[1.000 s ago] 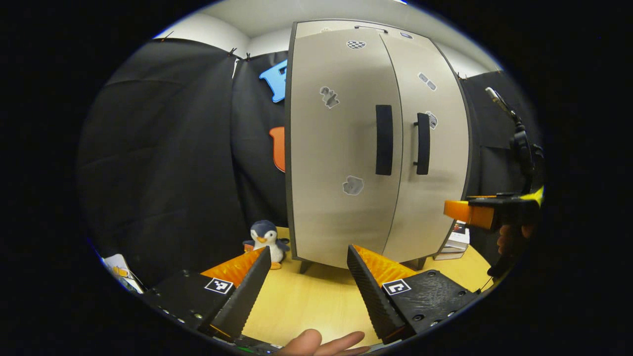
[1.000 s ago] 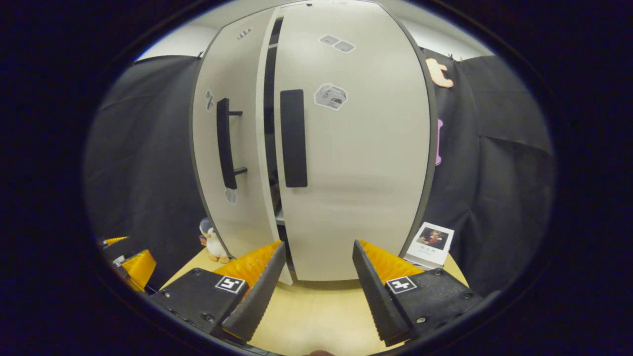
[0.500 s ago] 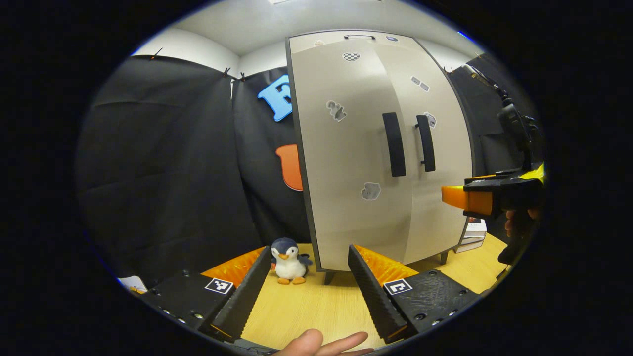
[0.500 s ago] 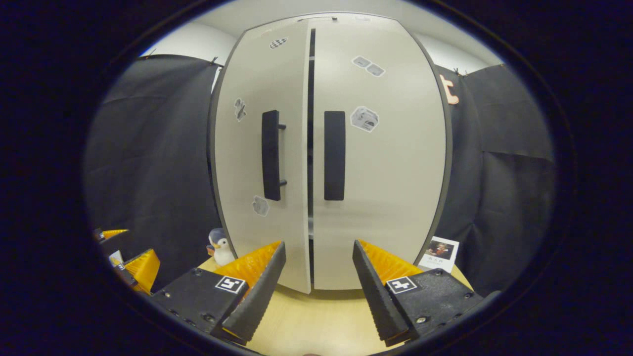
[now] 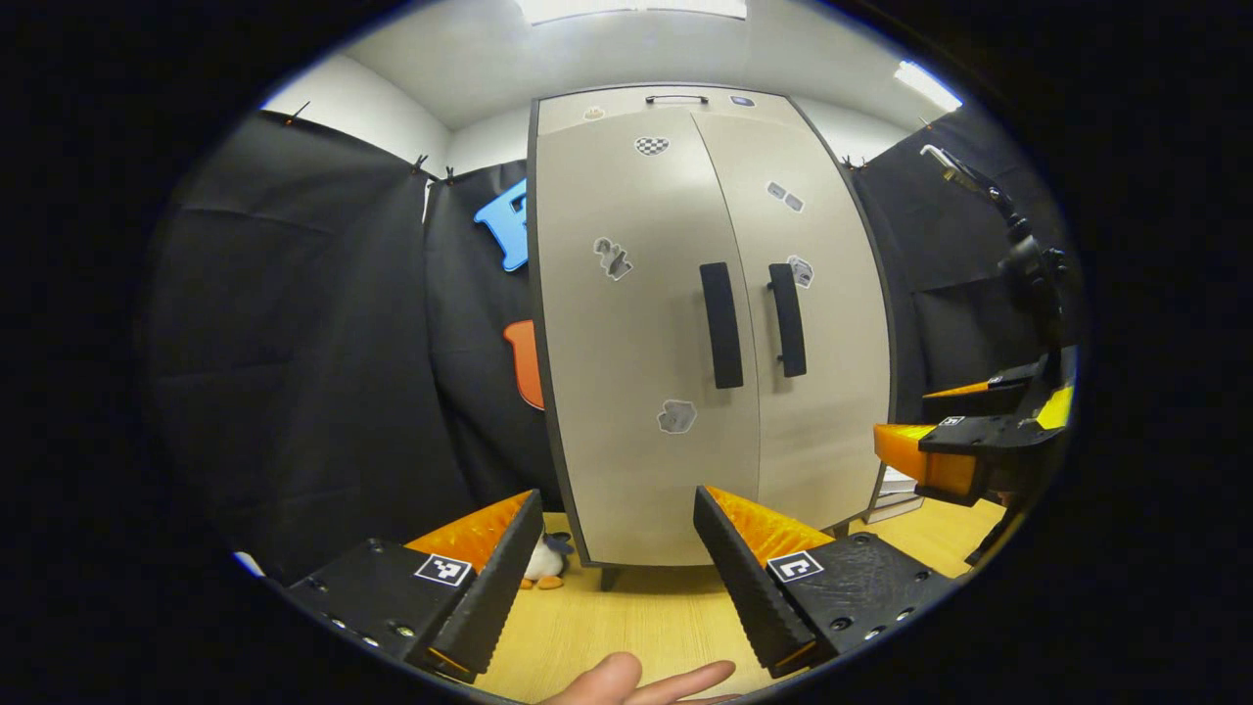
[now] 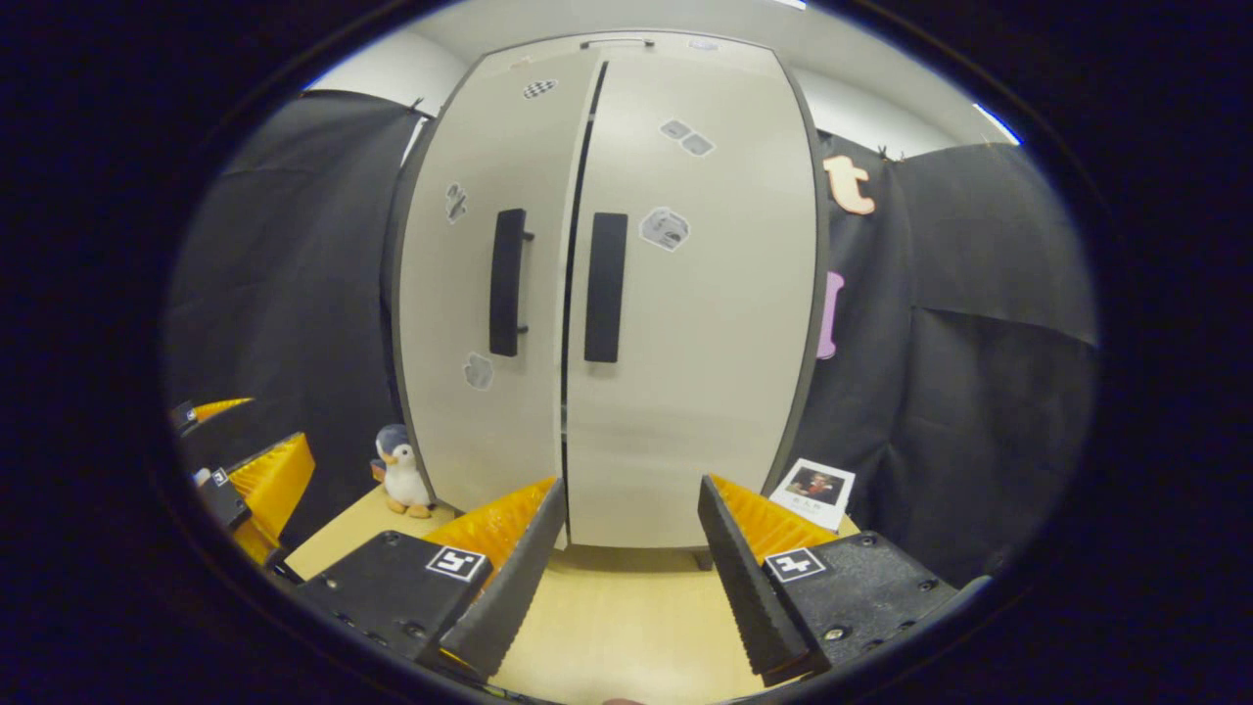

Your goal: Grab one shoe with the right hand and put it into the shoe cabinet, grab the other shoe with the left hand and put it into the shoe cabinet; then close the right door with the right hand and the left door with the left hand.

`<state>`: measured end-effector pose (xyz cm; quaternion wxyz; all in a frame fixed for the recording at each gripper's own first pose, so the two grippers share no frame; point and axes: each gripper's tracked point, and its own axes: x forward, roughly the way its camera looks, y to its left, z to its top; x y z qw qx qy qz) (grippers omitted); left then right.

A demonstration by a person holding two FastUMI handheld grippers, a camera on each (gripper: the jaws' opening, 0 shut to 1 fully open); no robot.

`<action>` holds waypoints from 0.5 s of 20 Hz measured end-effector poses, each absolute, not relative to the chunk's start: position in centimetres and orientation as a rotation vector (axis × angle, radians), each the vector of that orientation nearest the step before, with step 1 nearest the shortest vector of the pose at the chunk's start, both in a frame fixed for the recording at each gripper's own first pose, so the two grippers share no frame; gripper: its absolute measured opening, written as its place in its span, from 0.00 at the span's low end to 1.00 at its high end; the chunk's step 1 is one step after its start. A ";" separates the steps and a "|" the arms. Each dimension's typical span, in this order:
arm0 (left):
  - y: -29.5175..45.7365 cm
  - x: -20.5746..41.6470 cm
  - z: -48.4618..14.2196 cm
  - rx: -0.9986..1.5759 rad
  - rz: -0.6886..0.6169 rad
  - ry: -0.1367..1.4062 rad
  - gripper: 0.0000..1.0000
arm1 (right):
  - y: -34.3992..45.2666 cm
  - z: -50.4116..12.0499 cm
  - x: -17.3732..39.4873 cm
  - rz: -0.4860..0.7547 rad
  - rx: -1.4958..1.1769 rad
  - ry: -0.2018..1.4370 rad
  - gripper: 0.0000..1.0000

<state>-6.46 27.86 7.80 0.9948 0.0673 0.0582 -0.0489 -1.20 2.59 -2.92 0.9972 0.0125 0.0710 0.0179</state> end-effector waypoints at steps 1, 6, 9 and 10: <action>27.7 -6.5 7.5 0.136 -0.107 0.126 0.94 | 2.0 -2.9 -1.3 0.017 0.032 0.137 0.89; 27.3 -6.2 7.8 0.127 -0.140 0.124 0.94 | 2.3 -3.0 -1.7 0.021 0.066 0.137 0.89; 26.7 -5.8 8.0 0.107 -0.166 0.128 0.94 | 2.5 -2.2 -2.3 0.010 0.032 0.128 0.89; 26.4 -5.8 8.2 0.099 -0.177 0.128 0.94 | 2.3 -1.8 -2.4 0.005 0.012 0.115 0.89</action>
